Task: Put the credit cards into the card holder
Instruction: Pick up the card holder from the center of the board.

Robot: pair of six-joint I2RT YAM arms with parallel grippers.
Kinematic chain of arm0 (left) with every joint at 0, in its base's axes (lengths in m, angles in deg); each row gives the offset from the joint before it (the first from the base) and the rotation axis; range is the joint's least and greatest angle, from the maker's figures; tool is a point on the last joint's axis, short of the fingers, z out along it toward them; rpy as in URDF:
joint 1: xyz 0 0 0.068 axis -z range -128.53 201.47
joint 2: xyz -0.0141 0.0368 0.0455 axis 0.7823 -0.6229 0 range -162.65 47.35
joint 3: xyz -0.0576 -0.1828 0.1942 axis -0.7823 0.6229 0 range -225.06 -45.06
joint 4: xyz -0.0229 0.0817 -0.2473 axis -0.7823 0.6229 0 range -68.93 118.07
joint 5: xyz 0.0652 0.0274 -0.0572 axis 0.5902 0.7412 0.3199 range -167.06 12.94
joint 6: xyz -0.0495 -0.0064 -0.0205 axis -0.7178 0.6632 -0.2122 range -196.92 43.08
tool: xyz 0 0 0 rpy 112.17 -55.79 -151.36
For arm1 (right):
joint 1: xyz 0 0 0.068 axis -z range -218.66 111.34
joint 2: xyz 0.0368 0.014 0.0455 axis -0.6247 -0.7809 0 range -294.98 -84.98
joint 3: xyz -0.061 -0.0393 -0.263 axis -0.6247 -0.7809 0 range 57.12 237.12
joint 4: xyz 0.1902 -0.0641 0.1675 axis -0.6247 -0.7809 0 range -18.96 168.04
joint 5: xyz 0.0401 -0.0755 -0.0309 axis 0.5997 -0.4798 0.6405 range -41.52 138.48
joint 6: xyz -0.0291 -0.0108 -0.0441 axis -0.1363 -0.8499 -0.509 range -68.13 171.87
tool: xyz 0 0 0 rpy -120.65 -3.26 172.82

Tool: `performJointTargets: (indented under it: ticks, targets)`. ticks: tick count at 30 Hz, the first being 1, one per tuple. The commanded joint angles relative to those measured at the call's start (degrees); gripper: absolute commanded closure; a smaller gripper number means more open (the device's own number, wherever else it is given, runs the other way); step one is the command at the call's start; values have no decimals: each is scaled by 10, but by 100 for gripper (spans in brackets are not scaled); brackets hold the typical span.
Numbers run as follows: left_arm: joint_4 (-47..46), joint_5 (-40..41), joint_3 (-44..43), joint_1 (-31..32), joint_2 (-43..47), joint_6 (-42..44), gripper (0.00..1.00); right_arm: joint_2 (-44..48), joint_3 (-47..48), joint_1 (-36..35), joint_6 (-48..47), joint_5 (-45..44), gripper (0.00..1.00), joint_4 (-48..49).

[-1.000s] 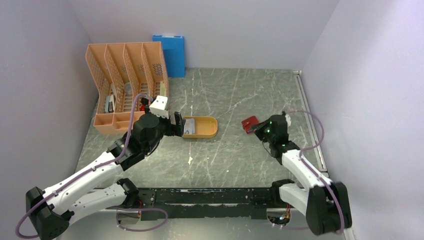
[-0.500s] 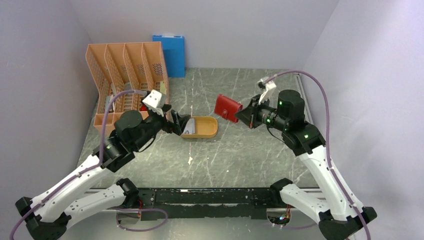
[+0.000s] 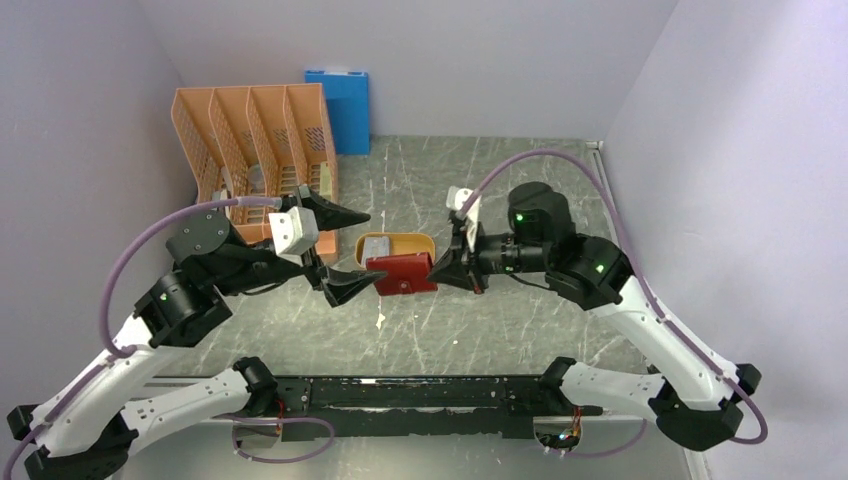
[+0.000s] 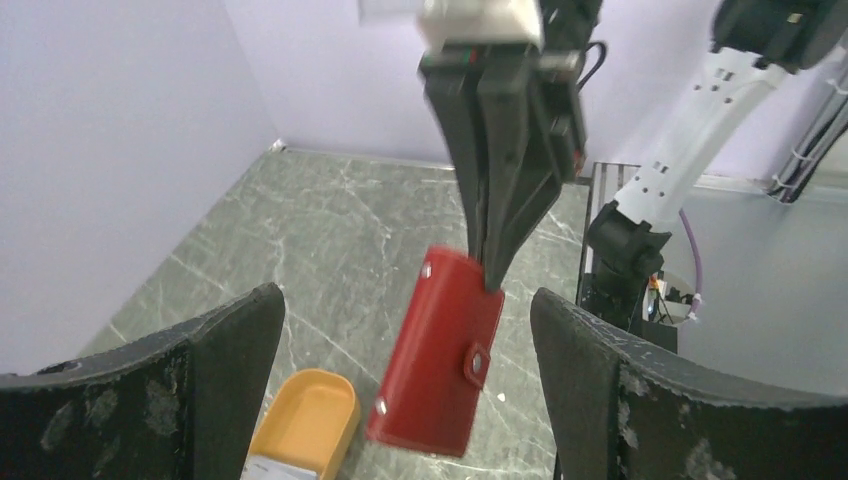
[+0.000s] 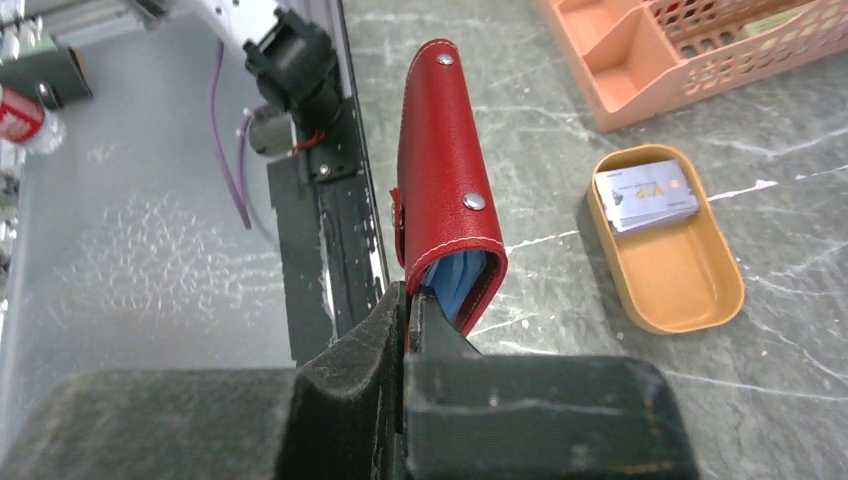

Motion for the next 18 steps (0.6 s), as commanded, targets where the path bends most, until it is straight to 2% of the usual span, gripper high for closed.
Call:
performJointTargets:
  ticks: [1, 9, 18]
  targets:
    - [103, -35, -79, 25, -31, 70, 3, -16, 29, -49, -56, -47, 100, -47]
    - [247, -68, -146, 61, -79, 93, 5, -18, 60, -108, -90, -115, 100, -72]
    - [266, -56, -141, 65, -104, 90, 13, -12, 103, -126, -104, -96, 100, -79]
